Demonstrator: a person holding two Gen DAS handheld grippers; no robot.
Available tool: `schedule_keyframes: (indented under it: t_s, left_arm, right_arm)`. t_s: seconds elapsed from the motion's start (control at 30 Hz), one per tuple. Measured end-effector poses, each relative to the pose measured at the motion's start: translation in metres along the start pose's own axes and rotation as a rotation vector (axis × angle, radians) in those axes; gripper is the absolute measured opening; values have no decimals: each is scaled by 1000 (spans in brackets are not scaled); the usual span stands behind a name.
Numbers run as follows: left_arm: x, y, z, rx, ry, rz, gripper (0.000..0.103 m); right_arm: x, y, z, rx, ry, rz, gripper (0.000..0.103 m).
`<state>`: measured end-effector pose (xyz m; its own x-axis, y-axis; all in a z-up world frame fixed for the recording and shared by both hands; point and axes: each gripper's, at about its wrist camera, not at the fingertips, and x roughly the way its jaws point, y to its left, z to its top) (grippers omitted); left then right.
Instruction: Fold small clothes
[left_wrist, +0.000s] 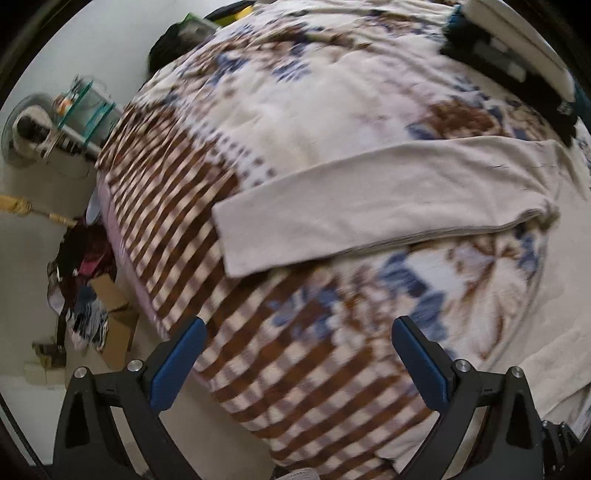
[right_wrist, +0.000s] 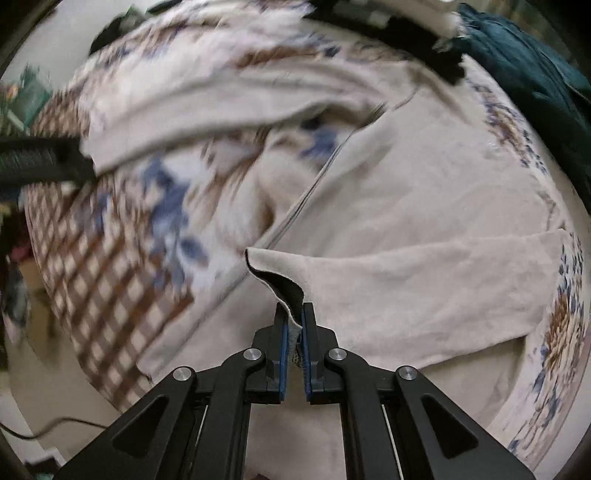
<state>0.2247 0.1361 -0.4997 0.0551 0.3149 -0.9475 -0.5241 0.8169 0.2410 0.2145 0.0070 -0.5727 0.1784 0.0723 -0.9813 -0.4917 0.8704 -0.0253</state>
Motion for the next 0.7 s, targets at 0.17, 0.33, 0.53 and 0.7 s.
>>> schedule_keyframes:
  t_s: [0.17,0.33,0.53,0.7]
  left_arm:
    - [7,20,-3,-41,20,9,103]
    - [11,33,-1,-73,20,20,103]
    - [22,41,1,-100,44,40,103]
    - [32,47,5,-117,59,44,103]
  right_arm:
    - [4,3,-7,3,37,0,7]
    - [-4,19,-14,-32,41,24,7]
    - [-4,39,-39,-70,72,27,7]
    - [1,11,-48,25,176,144,38]
